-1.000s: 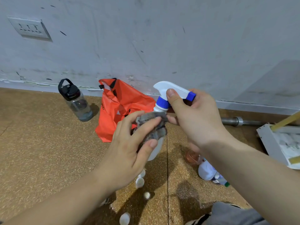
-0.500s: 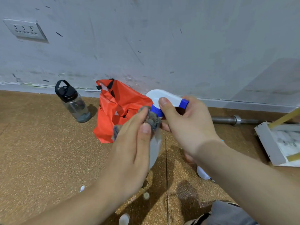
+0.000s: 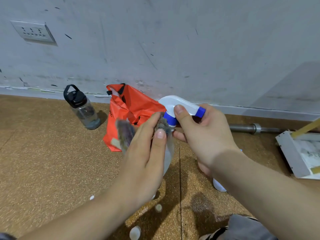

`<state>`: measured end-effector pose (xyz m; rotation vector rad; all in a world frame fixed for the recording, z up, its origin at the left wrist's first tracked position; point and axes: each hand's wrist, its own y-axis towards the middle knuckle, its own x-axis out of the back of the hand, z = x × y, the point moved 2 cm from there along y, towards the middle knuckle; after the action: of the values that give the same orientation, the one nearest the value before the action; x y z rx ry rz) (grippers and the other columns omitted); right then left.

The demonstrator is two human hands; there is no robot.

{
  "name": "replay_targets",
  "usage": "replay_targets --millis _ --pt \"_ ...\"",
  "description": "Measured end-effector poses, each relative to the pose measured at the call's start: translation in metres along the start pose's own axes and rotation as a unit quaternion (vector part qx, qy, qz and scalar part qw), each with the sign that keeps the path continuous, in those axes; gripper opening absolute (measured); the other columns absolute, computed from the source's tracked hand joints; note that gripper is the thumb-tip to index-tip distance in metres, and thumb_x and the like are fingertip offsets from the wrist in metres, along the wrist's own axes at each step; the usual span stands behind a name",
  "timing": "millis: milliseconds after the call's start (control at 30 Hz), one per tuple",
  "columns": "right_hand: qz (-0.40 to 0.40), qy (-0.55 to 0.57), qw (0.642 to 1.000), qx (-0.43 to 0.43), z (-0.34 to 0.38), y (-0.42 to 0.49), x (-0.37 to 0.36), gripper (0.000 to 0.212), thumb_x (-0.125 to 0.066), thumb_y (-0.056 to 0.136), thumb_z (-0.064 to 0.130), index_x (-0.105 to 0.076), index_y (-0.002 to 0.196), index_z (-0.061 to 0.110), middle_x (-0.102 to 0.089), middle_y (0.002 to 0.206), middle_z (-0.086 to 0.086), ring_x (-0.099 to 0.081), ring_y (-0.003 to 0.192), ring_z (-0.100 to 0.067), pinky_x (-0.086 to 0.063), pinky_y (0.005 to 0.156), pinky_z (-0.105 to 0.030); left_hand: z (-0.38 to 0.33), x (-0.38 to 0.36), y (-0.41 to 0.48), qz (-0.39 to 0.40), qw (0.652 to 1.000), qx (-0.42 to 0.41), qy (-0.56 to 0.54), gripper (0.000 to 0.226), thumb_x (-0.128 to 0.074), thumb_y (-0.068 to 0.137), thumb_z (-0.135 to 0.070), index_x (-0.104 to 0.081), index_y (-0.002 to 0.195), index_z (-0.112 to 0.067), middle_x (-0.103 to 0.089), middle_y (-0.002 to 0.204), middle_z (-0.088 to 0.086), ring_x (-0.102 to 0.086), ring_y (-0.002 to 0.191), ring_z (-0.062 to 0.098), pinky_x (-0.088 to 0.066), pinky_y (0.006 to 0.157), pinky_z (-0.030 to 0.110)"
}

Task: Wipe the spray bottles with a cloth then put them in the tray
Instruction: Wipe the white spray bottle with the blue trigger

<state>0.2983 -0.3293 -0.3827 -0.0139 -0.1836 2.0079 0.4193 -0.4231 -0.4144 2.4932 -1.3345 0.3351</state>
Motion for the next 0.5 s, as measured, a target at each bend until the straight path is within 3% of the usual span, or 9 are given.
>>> replay_targets --millis 33,67,100,167,200,267,300,400,500 --pt "-0.001 -0.002 1.0 0.003 0.001 -0.001 -0.001 0.04 -0.072 0.087 0.047 -0.068 0.104 0.011 -0.078 0.095 -0.014 -0.074 0.096 -0.042 -0.058 0.086 -0.065 0.001 0.001 0.004 0.008 1.0 -0.017 0.012 0.045 -0.032 0.109 -0.049 -0.042 0.152 -0.041 -0.037 0.143 -0.051 -0.024 0.139 -0.026 -0.021 0.112 0.003" --pt "-0.005 -0.003 1.0 0.008 0.004 -0.001 -0.001 0.049 -0.072 0.083 0.052 -0.066 0.106 0.009 -0.077 0.095 -0.016 -0.072 0.097 -0.045 -0.058 0.083 -0.067 0.007 0.001 0.007 0.009 1.0 -0.014 0.001 0.043 -0.032 0.11 -0.047 -0.042 0.151 -0.043 -0.04 0.139 -0.052 -0.027 0.137 -0.027 -0.022 0.109 0.001" --pt "-0.009 0.0 1.0 0.014 0.006 0.0 -0.001 0.056 -0.072 0.081 0.055 -0.065 0.108 0.007 -0.076 0.097 -0.02 -0.069 0.098 -0.049 -0.056 0.08 -0.07 0.015 0.001 0.009 0.007 0.999 0.015 -0.03 0.038 -0.032 0.111 -0.046 -0.046 0.146 -0.044 -0.052 0.128 -0.05 -0.042 0.126 -0.026 -0.033 0.103 0.003" --pt "-0.021 0.018 0.999 0.017 0.012 0.002 0.003 0.05 -0.073 0.087 0.049 -0.064 0.108 0.005 -0.074 0.101 -0.023 -0.067 0.1 -0.05 -0.056 0.081 -0.07 0.027 0.0 0.011 0.001 0.969 0.174 -0.173 0.036 -0.034 0.11 -0.048 -0.059 0.135 -0.04 -0.072 0.093 -0.03 -0.067 0.085 -0.004 -0.055 0.072 0.021" --pt "-0.026 0.031 0.999 0.013 0.013 0.004 0.007 0.036 -0.072 0.093 0.041 -0.066 0.105 0.008 -0.075 0.102 -0.02 -0.07 0.101 -0.045 -0.058 0.084 -0.066 0.032 -0.001 0.01 0.013 0.926 0.273 -0.26 0.039 -0.036 0.109 -0.051 -0.063 0.133 -0.034 -0.077 0.092 -0.015 -0.071 0.08 0.012 -0.058 0.064 0.03" --pt "-0.027 0.064 0.998 -0.009 0.014 0.007 0.011 0.013 -0.068 0.1 0.028 -0.069 0.103 0.016 -0.078 0.105 -0.011 -0.075 0.101 -0.031 -0.062 0.089 -0.052 0.037 -0.005 0.009 0.034 0.822 0.405 -0.4 0.048 -0.038 0.107 -0.054 -0.068 0.129 -0.023 -0.079 0.111 0.007 -0.077 0.096 0.031 -0.061 0.082 0.045" --pt "-0.023 0.073 0.997 -0.016 0.014 0.007 0.013 0.01 -0.066 0.101 0.026 -0.07 0.104 0.018 -0.079 0.106 -0.008 -0.075 0.102 -0.026 -0.063 0.09 -0.048 0.037 -0.004 0.011 0.034 0.796 0.422 -0.433 0.051 -0.038 0.107 -0.053 -0.069 0.129 -0.019 -0.077 0.119 0.012 -0.075 0.107 0.034 -0.056 0.095 0.052" --pt "-0.023 0.077 0.997 -0.015 0.011 0.007 0.012 0.012 -0.064 0.102 0.025 -0.071 0.107 0.017 -0.079 0.105 -0.007 -0.075 0.102 -0.024 -0.063 0.089 -0.046 0.034 0.001 0.016 0.024 0.782 0.422 -0.459 0.044 -0.047 0.106 -0.041 -0.071 0.129 -0.011 -0.073 0.126 0.017 -0.068 0.121 0.038 -0.046 0.111 0.06" --pt "-0.031 0.038 0.999 -0.003 0.001 0.006 0.009 0.01 -0.07 0.097 0.032 -0.068 0.096 0.022 -0.078 0.094 -0.009 -0.076 0.093 -0.032 -0.06 0.09 -0.058 0.037 0.002 0.018 0.012 0.808 0.43 -0.403 0.033 -0.058 0.102 -0.024 -0.072 0.127 -0.008 -0.073 0.123 0.023 -0.07 0.115 0.04 -0.057 0.098 0.058"
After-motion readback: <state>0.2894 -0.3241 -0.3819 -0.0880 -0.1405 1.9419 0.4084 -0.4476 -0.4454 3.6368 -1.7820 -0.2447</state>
